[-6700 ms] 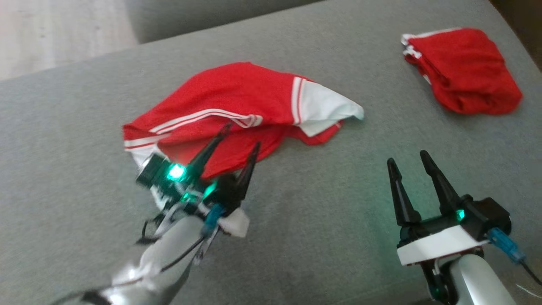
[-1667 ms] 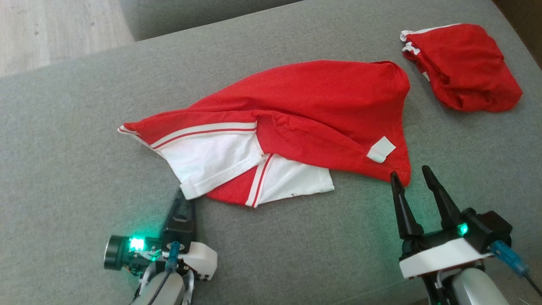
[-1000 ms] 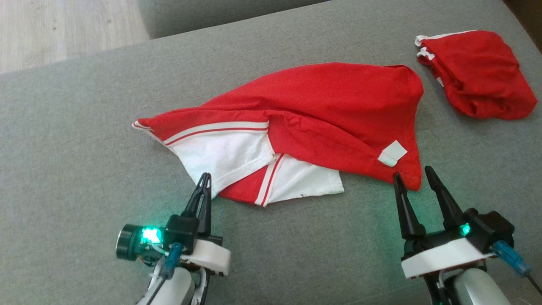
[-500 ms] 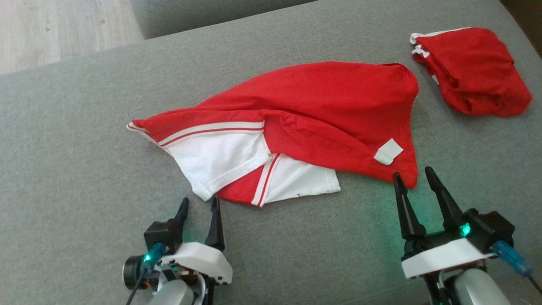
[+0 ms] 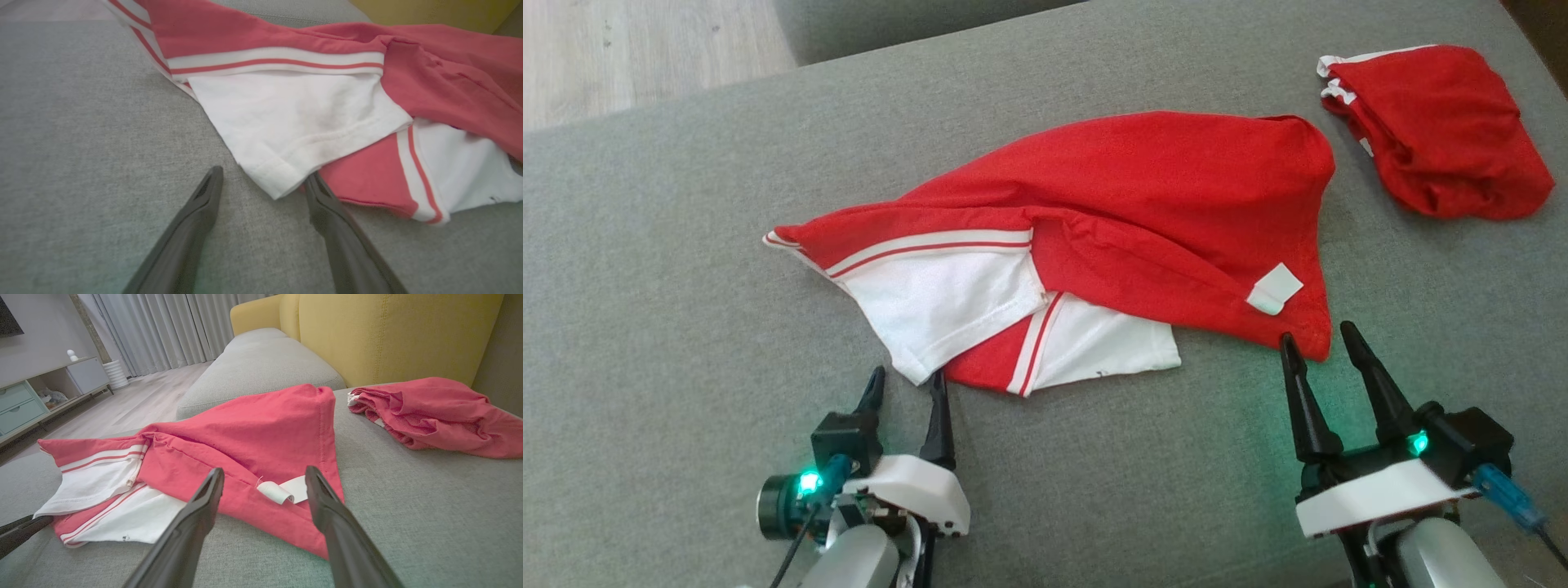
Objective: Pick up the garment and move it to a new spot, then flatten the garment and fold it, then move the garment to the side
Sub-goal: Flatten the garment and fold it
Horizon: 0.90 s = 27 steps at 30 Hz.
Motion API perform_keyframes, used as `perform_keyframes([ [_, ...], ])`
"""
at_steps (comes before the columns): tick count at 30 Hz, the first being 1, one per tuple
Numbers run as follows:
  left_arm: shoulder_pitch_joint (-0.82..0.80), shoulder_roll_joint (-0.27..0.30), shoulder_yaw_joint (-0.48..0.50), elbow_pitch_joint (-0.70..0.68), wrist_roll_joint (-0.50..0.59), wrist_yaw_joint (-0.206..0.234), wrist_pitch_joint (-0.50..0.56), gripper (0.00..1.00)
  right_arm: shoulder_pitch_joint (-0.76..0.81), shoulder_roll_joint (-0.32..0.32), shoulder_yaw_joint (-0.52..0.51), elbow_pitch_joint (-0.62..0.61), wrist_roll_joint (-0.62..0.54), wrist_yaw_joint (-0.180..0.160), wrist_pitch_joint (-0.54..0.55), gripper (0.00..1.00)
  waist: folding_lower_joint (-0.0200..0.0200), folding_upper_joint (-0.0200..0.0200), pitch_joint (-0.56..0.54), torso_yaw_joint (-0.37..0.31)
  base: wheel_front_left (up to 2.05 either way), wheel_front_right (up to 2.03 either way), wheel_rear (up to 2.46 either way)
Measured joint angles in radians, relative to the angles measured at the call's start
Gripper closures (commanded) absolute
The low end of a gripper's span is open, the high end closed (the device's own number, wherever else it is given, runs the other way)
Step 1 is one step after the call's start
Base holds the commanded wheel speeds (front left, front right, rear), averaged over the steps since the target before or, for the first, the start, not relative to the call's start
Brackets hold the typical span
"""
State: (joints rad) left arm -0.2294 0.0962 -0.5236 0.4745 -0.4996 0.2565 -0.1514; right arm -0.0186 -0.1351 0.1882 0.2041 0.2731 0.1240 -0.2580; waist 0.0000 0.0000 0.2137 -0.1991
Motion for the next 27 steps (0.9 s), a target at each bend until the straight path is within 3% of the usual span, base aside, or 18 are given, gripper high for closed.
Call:
perform_keyframes([
  [4,-0.009,0.002,-0.010,0.010,0.008,0.000,-0.007,0.00,0.000,0.000,0.002,0.000,0.000,0.000,0.000,0.00,0.0000,0.0000,0.002,-0.001,0.00,0.00,0.00],
  [9,-0.019,0.004,-0.027,0.013,0.023,0.000,-0.009,0.48,-0.001,0.000,0.003,0.001,0.000,0.000,0.000,0.00,0.0000,0.0000,0.003,-0.002,0.00,0.00,0.00],
  [14,-0.023,0.011,-0.030,0.013,0.026,0.000,-0.010,0.78,-0.003,0.000,0.003,0.003,0.000,0.000,0.000,0.00,0.0000,0.0000,0.002,-0.001,0.00,0.00,0.00],
  [15,-0.023,0.011,-0.030,0.013,0.026,0.000,-0.010,0.86,-0.003,0.000,0.003,0.003,0.000,0.000,0.000,0.00,0.0000,0.0000,0.002,-0.001,0.00,0.00,0.00],
  [16,-0.025,0.013,-0.031,0.014,0.026,0.001,-0.010,1.00,-0.004,0.000,0.004,0.003,0.000,0.000,0.000,0.00,0.0000,0.0000,0.002,-0.001,0.00,0.00,0.00],
  [25,-0.032,0.020,-0.046,0.004,0.035,0.007,-0.027,1.00,-0.008,0.000,0.008,0.008,0.000,0.000,0.000,0.00,0.0000,0.0000,-0.006,0.001,0.00,0.00,0.00],
  [26,-0.032,0.021,-0.049,0.002,0.035,0.006,-0.029,0.98,-0.008,0.000,0.008,0.008,0.000,0.000,0.000,0.00,0.0000,0.0000,-0.007,0.001,0.00,0.00,0.00],
  [27,-0.032,0.021,-0.052,0.001,0.035,0.006,-0.036,0.82,-0.008,0.000,0.008,0.009,0.000,0.000,0.000,0.00,0.0000,0.0000,-0.008,0.000,0.00,0.00,0.00],
])
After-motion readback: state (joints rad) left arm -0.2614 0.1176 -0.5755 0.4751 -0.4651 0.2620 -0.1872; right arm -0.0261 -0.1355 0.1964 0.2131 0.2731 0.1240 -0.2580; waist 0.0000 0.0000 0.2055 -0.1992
